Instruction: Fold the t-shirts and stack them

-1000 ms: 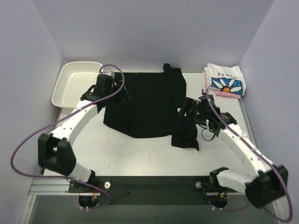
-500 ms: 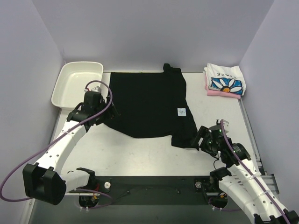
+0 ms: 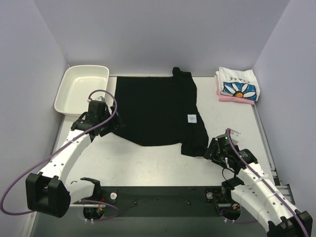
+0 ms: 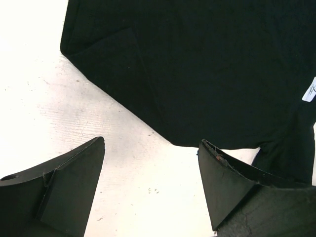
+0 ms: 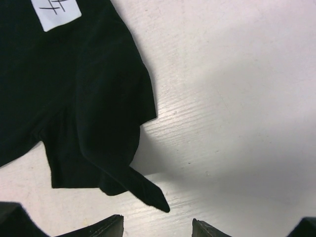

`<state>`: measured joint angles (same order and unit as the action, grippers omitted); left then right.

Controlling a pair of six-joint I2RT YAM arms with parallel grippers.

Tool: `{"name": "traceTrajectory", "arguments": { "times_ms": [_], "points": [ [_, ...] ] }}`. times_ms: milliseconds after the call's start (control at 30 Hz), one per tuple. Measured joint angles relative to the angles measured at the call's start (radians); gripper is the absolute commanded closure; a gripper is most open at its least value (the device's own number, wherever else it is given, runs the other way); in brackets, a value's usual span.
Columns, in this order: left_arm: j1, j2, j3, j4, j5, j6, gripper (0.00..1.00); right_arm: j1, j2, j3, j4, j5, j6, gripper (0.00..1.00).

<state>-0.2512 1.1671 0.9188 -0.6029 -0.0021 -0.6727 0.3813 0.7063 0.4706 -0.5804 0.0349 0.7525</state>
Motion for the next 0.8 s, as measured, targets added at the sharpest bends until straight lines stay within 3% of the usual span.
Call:
{"name": "traceTrajectory", "arguments": {
  "times_ms": [300, 567, 767, 800],
  "points": [
    [0.043, 0.007, 0.000, 0.002, 0.019, 0.005, 0.14, 0.000, 0.180, 0.001, 0.089, 0.019, -0.001, 0.54],
    [0.090, 0.008, 0.000, 0.009, 0.045, 0.015, 0.14, 0.000, 0.285, 0.017, 0.165, 0.022, -0.016, 0.74],
    [0.099, 0.008, 0.000, 0.013, 0.056, 0.026, 0.14, 0.000, 0.316, 0.051, 0.194, 0.031, -0.036, 0.99],
    [0.099, 0.008, 0.000, 0.014, 0.057, 0.027, 0.14, 0.000, 0.321, 0.054, 0.196, 0.031, -0.039, 1.00]
  ]
}}
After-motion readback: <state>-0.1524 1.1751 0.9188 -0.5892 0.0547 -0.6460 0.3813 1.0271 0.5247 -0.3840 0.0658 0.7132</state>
